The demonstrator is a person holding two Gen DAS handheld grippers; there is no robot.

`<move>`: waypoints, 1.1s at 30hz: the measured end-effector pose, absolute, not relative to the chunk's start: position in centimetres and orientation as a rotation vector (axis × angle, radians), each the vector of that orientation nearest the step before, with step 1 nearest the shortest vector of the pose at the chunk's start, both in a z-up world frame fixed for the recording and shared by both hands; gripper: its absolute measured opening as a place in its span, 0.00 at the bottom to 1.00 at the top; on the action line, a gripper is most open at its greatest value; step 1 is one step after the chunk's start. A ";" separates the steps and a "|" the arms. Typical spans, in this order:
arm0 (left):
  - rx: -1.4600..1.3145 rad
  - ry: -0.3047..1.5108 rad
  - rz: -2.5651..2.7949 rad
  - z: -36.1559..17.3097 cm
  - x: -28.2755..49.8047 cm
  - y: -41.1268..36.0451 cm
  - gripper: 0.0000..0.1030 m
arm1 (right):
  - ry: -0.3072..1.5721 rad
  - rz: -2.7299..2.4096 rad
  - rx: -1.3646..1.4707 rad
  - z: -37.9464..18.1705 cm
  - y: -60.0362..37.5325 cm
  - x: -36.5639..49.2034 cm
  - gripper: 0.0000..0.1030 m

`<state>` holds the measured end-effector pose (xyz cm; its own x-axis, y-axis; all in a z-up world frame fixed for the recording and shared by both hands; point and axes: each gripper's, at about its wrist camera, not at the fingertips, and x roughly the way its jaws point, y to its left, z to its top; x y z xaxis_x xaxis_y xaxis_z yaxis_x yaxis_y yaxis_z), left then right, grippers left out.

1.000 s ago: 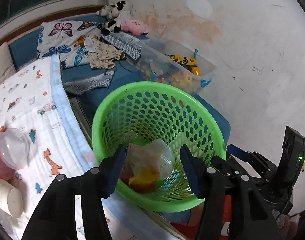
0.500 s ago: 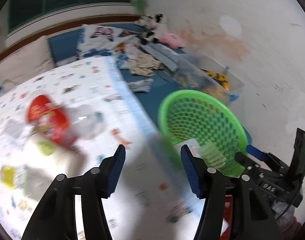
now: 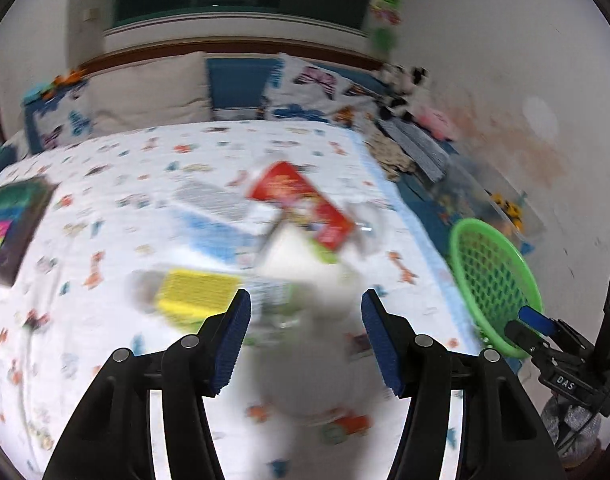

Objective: Collect trash
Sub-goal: 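Grasp the yellow-labelled plastic bottle with the right gripper while the left gripper returns to the bed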

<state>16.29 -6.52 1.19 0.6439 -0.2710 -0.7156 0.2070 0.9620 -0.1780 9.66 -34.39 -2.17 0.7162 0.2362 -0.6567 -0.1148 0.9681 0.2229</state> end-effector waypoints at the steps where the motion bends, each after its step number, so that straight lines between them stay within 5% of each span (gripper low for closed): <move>1: -0.095 0.827 -0.254 1.2 16.1 -5.4 0.54 | 0.751 0.226 0.154 -1.9 -33.3 10.1 0.69; 33: -0.289 0.873 0.004 -3.3 13.0 10.6 0.54 | 0.877 0.879 -0.548 -1.7 -5.6 21.9 0.64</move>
